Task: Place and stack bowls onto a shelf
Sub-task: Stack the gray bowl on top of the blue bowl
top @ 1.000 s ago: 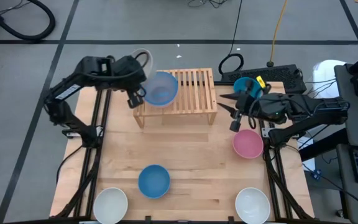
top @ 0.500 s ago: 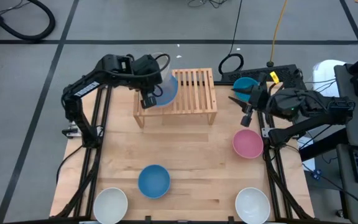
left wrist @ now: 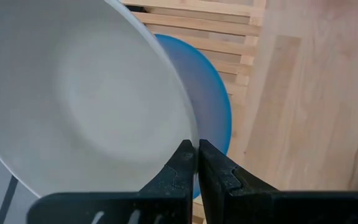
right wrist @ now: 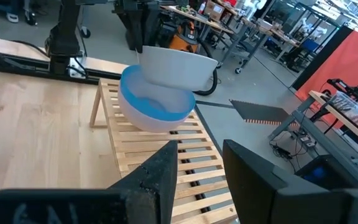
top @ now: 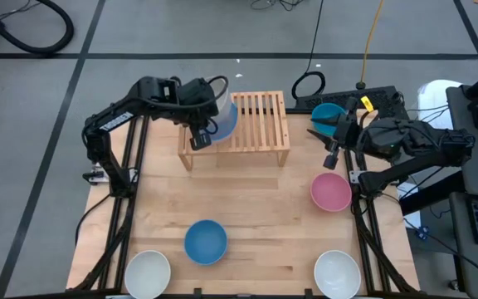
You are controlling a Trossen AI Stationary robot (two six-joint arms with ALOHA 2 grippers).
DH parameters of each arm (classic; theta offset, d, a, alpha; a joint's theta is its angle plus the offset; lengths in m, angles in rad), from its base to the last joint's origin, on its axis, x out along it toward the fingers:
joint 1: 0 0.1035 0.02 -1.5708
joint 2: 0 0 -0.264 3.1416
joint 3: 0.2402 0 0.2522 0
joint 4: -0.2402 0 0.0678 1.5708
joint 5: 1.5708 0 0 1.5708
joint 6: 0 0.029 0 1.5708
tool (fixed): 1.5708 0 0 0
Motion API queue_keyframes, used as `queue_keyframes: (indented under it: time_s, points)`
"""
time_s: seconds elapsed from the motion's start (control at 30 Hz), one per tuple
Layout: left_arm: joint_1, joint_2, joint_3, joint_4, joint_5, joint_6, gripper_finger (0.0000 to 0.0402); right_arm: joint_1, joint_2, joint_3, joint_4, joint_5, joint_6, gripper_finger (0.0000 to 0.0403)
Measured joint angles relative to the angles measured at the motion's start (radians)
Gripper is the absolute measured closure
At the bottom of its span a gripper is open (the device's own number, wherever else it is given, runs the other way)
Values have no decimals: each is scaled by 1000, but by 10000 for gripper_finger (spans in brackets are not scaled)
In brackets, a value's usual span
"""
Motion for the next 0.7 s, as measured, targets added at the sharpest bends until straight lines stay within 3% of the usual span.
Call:
queue_keyframes:
  time_s: [0.37, 0.7]
  points:
    - [0, 0, -2, 0, 0, 13, 394, 0, 0, 0, -10, 0, 0, 282]
    - [2, 2, -118, 2, 21, 51, 394, 0, -3, 0, -10, 0, 0, 282]
